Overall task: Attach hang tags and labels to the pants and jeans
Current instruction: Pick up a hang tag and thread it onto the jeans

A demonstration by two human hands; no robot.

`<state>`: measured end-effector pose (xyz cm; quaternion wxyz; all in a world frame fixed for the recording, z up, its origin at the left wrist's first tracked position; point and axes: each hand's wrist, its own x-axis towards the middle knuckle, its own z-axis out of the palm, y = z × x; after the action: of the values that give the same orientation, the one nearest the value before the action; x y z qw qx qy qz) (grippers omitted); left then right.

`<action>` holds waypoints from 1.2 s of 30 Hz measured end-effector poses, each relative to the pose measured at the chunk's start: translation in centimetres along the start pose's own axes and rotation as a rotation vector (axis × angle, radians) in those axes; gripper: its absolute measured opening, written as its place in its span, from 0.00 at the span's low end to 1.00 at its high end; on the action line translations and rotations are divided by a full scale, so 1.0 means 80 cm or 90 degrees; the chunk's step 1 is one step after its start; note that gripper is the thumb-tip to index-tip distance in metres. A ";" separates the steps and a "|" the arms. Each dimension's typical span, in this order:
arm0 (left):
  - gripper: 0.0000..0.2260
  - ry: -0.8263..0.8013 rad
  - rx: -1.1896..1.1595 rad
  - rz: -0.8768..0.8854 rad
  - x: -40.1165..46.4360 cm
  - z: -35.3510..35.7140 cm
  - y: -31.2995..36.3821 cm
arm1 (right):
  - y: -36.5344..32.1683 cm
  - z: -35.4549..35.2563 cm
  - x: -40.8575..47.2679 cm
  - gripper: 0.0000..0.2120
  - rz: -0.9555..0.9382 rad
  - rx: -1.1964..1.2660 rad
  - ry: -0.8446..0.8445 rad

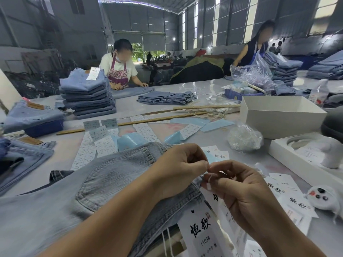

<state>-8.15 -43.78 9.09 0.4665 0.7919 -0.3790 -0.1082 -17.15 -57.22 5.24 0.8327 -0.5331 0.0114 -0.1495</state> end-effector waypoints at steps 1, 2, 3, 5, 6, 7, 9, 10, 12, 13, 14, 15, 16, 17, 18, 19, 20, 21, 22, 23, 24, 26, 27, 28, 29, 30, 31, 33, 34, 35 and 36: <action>0.03 0.002 0.000 -0.002 0.001 0.000 0.000 | 0.001 -0.001 0.001 0.11 -0.006 -0.010 -0.007; 0.03 0.003 -0.001 -0.004 0.001 0.000 0.000 | 0.001 -0.002 0.001 0.12 -0.015 -0.027 -0.012; 0.03 0.003 -0.003 -0.005 0.001 0.000 -0.001 | 0.002 -0.002 0.002 0.12 -0.024 -0.046 -0.020; 0.03 0.002 -0.003 -0.007 0.002 0.000 -0.001 | 0.002 -0.003 0.002 0.13 -0.046 -0.089 -0.028; 0.04 0.001 -0.004 -0.009 0.002 0.000 -0.001 | 0.003 -0.003 0.002 0.14 -0.053 -0.106 -0.030; 0.04 0.001 -0.006 -0.011 0.002 0.000 -0.001 | 0.003 -0.003 0.002 0.14 -0.056 -0.116 -0.035; 0.04 0.003 -0.010 -0.015 0.002 -0.001 -0.001 | 0.003 -0.002 0.002 0.16 -0.054 -0.115 -0.044; 0.04 0.004 -0.013 -0.016 0.002 -0.002 -0.001 | 0.003 -0.002 0.002 0.18 -0.053 -0.110 -0.044; 0.04 0.002 -0.022 -0.016 0.002 -0.003 -0.002 | 0.004 -0.003 0.003 0.25 -0.052 -0.091 -0.025; 0.04 -0.001 -0.026 -0.014 0.002 -0.003 -0.002 | 0.005 -0.003 0.003 0.27 -0.051 -0.080 -0.011; 0.03 -0.004 -0.033 -0.012 0.002 -0.003 -0.002 | 0.006 -0.004 0.004 0.28 -0.049 -0.072 0.002; 0.03 -0.007 -0.042 -0.010 0.001 -0.004 -0.002 | 0.007 -0.004 0.005 0.29 -0.044 -0.064 0.012; 0.03 -0.009 -0.052 -0.011 0.001 -0.003 -0.001 | 0.008 -0.004 0.005 0.29 -0.039 -0.052 0.023; 0.04 -0.011 -0.060 -0.013 0.001 -0.004 -0.001 | 0.009 -0.004 0.006 0.29 -0.034 -0.038 0.031; 0.04 -0.014 -0.064 -0.013 0.001 -0.004 -0.001 | 0.010 -0.004 0.006 0.26 -0.032 -0.026 0.040; 0.04 -0.018 -0.067 -0.011 0.001 -0.004 -0.001 | 0.010 -0.004 0.007 0.22 -0.029 -0.018 0.047; 0.03 -0.022 -0.070 -0.008 0.002 -0.004 -0.002 | 0.011 -0.004 0.007 0.17 -0.027 -0.013 0.053; 0.03 -0.026 -0.075 -0.004 0.002 -0.005 -0.003 | 0.010 -0.002 0.008 0.11 -0.025 -0.007 0.060; 0.04 -0.029 -0.081 -0.003 0.002 -0.005 -0.005 | 0.011 -0.002 0.008 0.06 -0.023 0.003 0.064; 0.05 -0.034 -0.086 -0.004 0.002 -0.005 -0.006 | 0.009 0.001 0.008 0.02 -0.019 0.015 0.067; 0.06 -0.039 -0.089 -0.006 0.002 -0.005 -0.006 | 0.009 0.001 0.008 0.04 -0.017 0.023 0.069; 0.05 -0.045 -0.086 -0.007 0.002 -0.005 -0.005 | 0.006 0.004 0.007 0.06 -0.015 0.026 0.075; 0.05 -0.046 -0.084 -0.005 0.002 -0.004 -0.005 | 0.005 0.006 0.005 0.06 -0.016 0.014 0.080; 0.05 -0.046 -0.082 -0.003 0.002 -0.004 -0.004 | 0.004 0.007 0.005 0.06 -0.022 -0.004 0.078; 0.05 -0.045 -0.078 0.000 0.002 -0.004 -0.004 | 0.004 0.008 0.005 0.06 -0.028 -0.021 0.081; 0.04 -0.044 -0.071 0.002 0.002 -0.004 -0.003 | 0.005 0.008 0.005 0.05 -0.034 -0.031 0.083; 0.04 -0.043 -0.065 0.002 0.002 -0.003 -0.002 | 0.006 0.009 0.005 0.05 -0.039 -0.035 0.087; 0.03 -0.041 -0.054 -0.003 0.001 -0.003 -0.001 | 0.007 0.011 0.006 0.05 -0.044 -0.032 0.091; 0.03 -0.038 -0.047 -0.006 0.001 -0.002 -0.001 | 0.007 0.012 0.007 0.05 -0.047 -0.028 0.094; 0.03 -0.033 -0.040 -0.009 0.001 -0.002 -0.001 | 0.007 0.013 0.007 0.06 -0.051 -0.023 0.097; 0.04 -0.028 -0.032 -0.012 0.001 -0.002 -0.002 | 0.007 0.014 0.008 0.06 -0.055 -0.021 0.099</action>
<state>-7.94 -43.74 9.07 0.4766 0.7810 -0.3787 -0.1396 -16.23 -56.17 5.28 0.8131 -0.5335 0.0555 -0.2261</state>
